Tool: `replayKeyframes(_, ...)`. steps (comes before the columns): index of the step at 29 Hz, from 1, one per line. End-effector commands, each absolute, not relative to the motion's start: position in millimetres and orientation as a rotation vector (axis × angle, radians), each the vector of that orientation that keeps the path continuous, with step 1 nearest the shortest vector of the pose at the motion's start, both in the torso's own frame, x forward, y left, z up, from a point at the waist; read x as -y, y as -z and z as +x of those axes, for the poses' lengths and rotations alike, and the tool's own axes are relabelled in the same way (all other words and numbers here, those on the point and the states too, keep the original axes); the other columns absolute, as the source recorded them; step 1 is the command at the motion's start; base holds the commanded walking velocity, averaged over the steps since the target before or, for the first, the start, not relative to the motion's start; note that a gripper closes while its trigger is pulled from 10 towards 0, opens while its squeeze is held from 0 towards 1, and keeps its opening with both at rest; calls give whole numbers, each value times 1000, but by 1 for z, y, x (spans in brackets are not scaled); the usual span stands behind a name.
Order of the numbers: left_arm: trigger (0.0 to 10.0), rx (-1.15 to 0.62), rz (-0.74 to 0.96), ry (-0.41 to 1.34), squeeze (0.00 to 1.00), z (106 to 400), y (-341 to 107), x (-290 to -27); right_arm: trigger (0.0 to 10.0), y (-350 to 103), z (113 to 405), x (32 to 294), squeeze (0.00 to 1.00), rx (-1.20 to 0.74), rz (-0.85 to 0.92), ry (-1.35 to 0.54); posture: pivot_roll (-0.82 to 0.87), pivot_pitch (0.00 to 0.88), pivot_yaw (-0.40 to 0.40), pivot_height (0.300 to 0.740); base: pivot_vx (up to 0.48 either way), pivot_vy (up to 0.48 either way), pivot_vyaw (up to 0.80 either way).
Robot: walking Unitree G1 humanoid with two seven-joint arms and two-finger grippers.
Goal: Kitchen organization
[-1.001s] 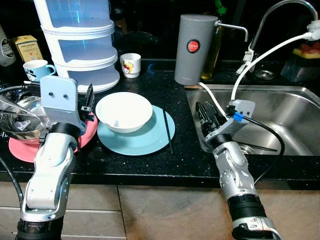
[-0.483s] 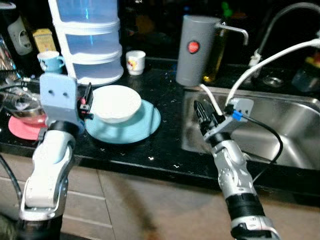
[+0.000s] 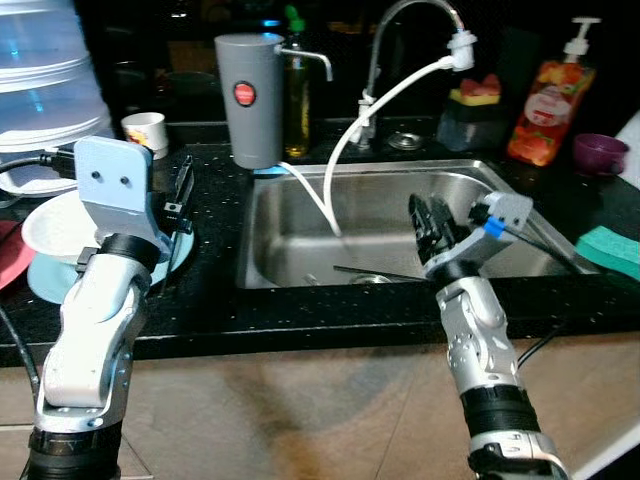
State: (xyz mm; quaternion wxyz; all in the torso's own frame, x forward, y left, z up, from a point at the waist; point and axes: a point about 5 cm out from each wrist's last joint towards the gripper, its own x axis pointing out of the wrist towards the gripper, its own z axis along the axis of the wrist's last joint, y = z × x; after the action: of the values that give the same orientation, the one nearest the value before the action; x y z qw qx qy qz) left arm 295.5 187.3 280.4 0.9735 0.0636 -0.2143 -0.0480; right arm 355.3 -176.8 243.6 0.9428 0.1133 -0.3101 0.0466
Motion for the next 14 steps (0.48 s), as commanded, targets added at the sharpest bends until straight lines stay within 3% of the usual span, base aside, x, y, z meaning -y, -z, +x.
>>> replayKeyframes(1,10000,389,97,101,0,298,-274,-191,10000,-262,351,181,0,735,170,-46,76,52,7,740,0,0,0)
replayKeyframes(6,10000,360,65,70,0,299,-269,-195,10000,-277,350,182,0,794,105,-33,69,50,7,740,0,0,0)
replayKeyframes(13,10000,351,44,65,0,297,-268,-196,10000,-259,364,174,0,652,103,-71,74,52,-8,740,0,0,0)
replayKeyframes(14,10000,352,39,69,0,296,-268,-195,10000,-258,364,173,0,650,107,-69,74,52,-8,740,0,480,0)
